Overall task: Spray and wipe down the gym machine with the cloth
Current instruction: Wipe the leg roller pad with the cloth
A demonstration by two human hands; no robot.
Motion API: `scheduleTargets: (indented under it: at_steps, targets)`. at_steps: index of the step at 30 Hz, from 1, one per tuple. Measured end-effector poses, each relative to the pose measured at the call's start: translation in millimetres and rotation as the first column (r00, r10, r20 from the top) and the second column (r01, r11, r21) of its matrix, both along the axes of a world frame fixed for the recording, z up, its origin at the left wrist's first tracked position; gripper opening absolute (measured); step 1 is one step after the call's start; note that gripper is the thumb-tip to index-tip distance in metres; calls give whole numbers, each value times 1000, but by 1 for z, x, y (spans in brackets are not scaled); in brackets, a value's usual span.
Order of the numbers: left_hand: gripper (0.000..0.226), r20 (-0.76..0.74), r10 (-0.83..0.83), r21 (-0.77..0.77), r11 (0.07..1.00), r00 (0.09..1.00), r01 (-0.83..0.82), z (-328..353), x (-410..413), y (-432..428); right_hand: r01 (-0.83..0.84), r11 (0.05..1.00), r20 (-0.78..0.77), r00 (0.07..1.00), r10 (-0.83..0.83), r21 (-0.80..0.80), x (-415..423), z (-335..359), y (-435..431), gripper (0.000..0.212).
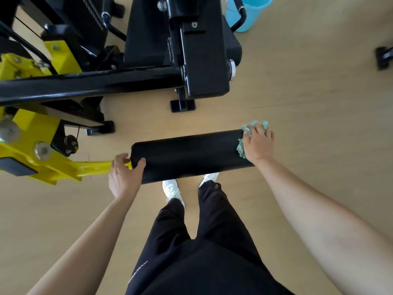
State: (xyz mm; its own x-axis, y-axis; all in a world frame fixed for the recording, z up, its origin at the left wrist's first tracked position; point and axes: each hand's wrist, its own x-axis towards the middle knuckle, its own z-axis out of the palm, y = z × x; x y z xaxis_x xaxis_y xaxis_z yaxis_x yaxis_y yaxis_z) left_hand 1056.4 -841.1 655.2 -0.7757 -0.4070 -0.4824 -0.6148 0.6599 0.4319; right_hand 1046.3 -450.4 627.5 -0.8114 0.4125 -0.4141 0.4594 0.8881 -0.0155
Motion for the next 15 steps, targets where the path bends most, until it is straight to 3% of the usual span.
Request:
scheduleTargets:
  at_steps: [3, 7, 15]
  targets:
    - [79, 45, -76, 62, 995, 996, 73, -7, -13, 6, 49, 999, 10, 999, -49, -6, -3, -4, 0, 50]
    - [78, -11, -36, 105, 994, 999, 37, -12, -7, 6, 30, 998, 30, 999, -28, -62, -5, -2, -20, 51]
    - [78, -83, 16, 121, 993, 996, -5, -11, 24, 5, -326, 932, -29, 945, 326, -160, -7, 3, -103, 53]
